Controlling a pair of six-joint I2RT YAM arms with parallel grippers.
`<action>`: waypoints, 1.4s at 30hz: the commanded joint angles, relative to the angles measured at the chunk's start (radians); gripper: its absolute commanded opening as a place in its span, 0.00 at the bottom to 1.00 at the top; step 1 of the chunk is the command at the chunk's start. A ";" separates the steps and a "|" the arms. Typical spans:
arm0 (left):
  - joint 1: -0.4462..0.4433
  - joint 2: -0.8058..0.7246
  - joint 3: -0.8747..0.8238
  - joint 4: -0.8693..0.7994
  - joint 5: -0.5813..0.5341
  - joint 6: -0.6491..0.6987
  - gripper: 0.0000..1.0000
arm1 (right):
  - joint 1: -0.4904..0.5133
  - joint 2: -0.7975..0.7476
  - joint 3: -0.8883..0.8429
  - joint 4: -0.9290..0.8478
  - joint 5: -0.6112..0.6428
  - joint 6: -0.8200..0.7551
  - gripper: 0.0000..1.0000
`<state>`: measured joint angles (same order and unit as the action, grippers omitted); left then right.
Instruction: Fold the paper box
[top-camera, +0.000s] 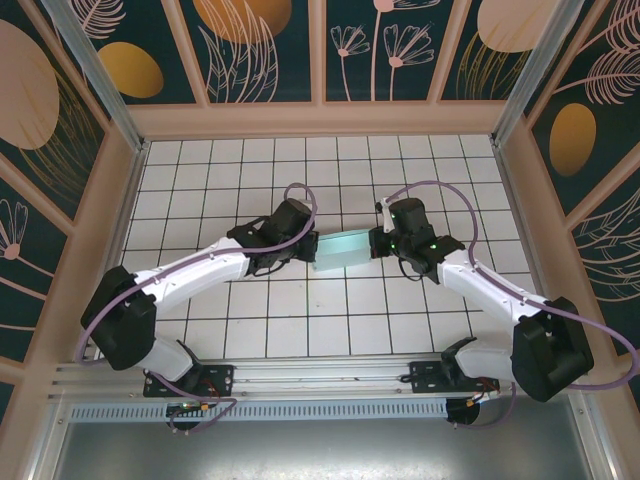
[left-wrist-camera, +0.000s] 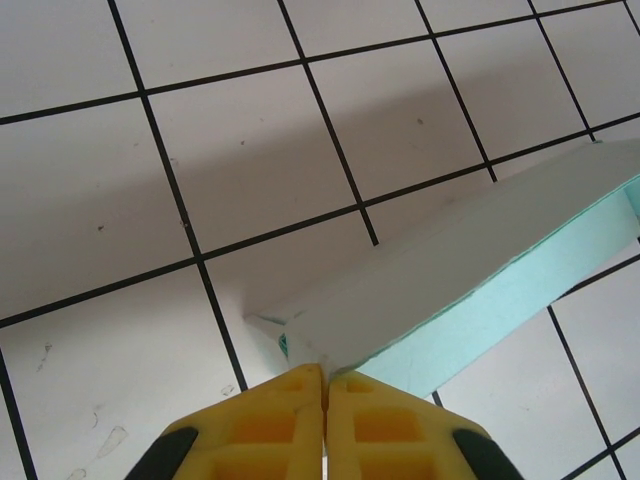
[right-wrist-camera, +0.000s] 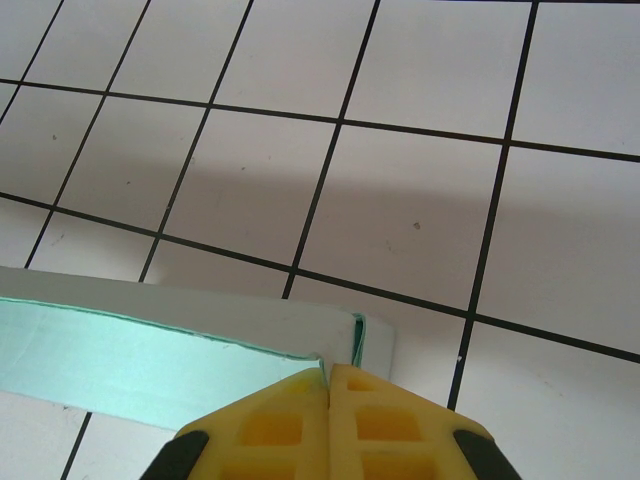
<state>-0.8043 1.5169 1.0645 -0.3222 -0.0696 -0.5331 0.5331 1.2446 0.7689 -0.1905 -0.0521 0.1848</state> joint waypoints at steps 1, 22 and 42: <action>-0.003 0.022 0.029 -0.028 0.006 -0.038 0.06 | 0.008 0.009 0.023 -0.013 -0.006 -0.013 0.00; 0.001 0.072 0.089 -0.034 0.074 -0.272 0.00 | 0.008 0.000 0.000 0.007 -0.011 -0.018 0.00; 0.011 0.090 -0.018 0.097 0.099 -0.290 0.00 | 0.008 -0.035 -0.058 0.046 -0.024 -0.040 0.00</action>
<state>-0.7795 1.5883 1.1065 -0.2729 -0.0383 -0.8101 0.5301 1.2304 0.7444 -0.1696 -0.0147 0.1776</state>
